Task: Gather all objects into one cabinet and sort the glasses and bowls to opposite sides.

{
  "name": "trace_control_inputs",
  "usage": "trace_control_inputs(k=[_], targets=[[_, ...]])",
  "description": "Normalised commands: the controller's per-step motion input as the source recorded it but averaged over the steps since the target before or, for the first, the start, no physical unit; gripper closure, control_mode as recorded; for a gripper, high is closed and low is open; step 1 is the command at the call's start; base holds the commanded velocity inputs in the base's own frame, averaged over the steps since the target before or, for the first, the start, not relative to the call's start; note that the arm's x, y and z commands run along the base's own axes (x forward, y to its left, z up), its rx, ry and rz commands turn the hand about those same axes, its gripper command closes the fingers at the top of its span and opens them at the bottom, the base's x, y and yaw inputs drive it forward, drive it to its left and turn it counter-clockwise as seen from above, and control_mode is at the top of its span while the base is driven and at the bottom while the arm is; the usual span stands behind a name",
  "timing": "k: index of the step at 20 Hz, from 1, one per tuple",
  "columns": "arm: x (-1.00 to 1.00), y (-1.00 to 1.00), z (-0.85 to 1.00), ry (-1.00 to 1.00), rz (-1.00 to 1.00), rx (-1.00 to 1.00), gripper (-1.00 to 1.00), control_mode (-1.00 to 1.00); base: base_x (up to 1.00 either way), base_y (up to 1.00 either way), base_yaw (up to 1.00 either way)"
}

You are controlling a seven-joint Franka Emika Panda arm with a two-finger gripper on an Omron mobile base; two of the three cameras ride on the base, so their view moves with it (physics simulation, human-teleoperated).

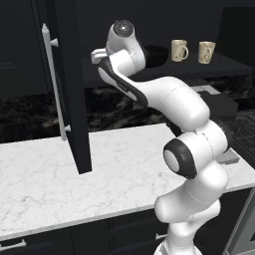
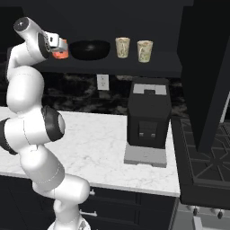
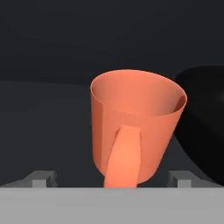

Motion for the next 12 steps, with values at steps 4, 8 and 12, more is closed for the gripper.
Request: trace_control_inputs(k=[4,8,12], targets=[[0.17,0.11,-0.13,0.04,-0.03,0.0,1.0,-1.0,0.0,0.0,0.0],[0.16,0.03,-0.1,0.03,-0.03,0.0,1.0,-1.0,0.0,0.0,0.0],[0.01,0.0,0.0,0.0,-0.03,0.0,1.0,-1.0,0.0,0.0,0.0]])
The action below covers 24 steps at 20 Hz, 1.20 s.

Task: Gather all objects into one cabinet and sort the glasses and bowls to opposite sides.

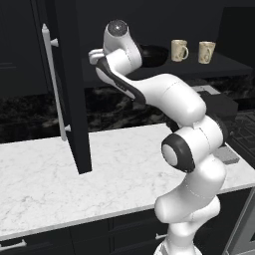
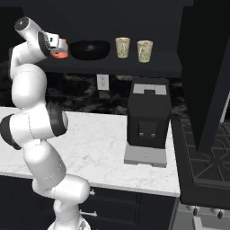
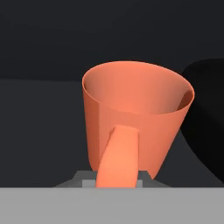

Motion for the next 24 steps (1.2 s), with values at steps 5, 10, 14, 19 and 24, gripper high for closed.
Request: trace_control_inputs(k=[5,10,14,19,24], targets=[[0.0,-0.01,0.0,0.0,-0.01,0.0,1.0,-1.0,0.0,0.0,0.0],[0.0,0.0,0.0,0.0,0.0,0.0,1.0,-1.0,0.0,0.0,0.0],[-0.32,-0.24,-0.01,-0.01,0.01,0.0,1.0,-1.0,0.0,0.0,0.0],[-1.0,-0.67,-0.03,-0.07,0.07,0.0,1.0,-1.0,0.0,0.0,0.0],[-1.0,-0.73,-0.05,-0.02,0.12,0.0,1.0,-1.0,0.0,0.0,0.0]])
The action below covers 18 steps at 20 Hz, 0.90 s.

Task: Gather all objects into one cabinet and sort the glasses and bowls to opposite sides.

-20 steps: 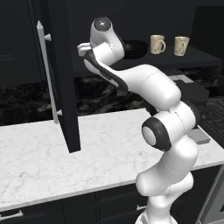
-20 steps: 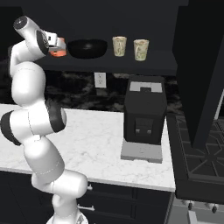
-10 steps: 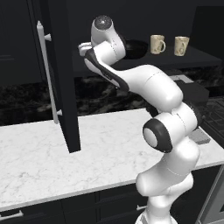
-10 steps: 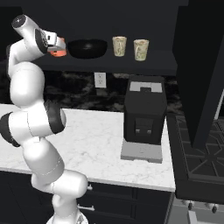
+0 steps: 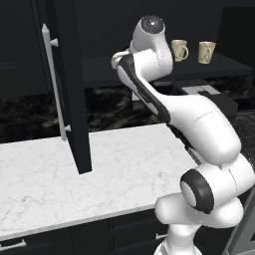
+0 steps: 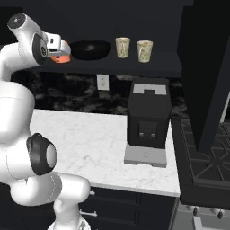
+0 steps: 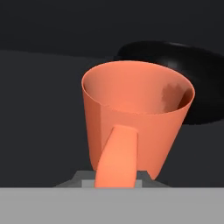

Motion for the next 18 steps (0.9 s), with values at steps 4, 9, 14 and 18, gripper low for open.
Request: trace_control_inputs(k=[4,9,14,18], targets=[[-0.91,-0.74,-0.01,0.0,0.08,0.0,1.0,-1.0,0.0,0.0,0.0],[-0.21,-0.86,0.0,0.0,-0.03,0.0,1.0,-1.0,0.0,0.0,0.0],[0.14,-0.96,0.06,0.0,-0.11,0.0,1.0,-1.0,0.0,0.0,0.0],[0.31,-0.96,0.19,0.02,-0.07,0.0,1.0,-1.0,0.0,0.0,0.0]])
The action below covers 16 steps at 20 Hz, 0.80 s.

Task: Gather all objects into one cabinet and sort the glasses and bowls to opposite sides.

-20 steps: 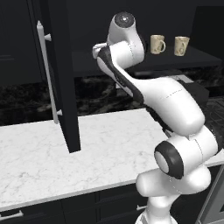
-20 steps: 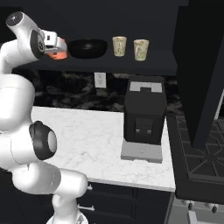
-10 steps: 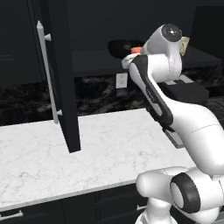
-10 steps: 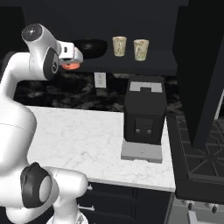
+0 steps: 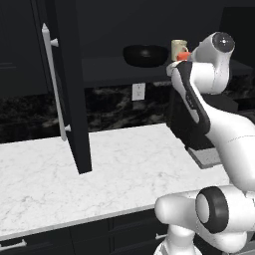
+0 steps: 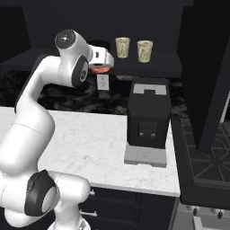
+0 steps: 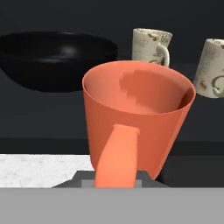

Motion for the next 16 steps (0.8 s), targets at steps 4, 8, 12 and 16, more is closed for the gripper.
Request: trace_control_inputs(k=[4,8,12,16], targets=[[0.42,-0.76,0.29,0.07,-0.02,0.0,1.0,-1.0,0.0,0.0,0.0],[0.34,-0.65,0.15,0.01,0.0,0.0,1.0,-1.0,0.0,0.0,0.0],[0.54,-0.46,0.0,0.07,0.0,0.0,1.0,-1.0,0.0,0.0,0.0],[0.45,-0.12,-0.25,-0.01,0.0,0.0,1.0,-1.0,0.0,0.0,0.0]])
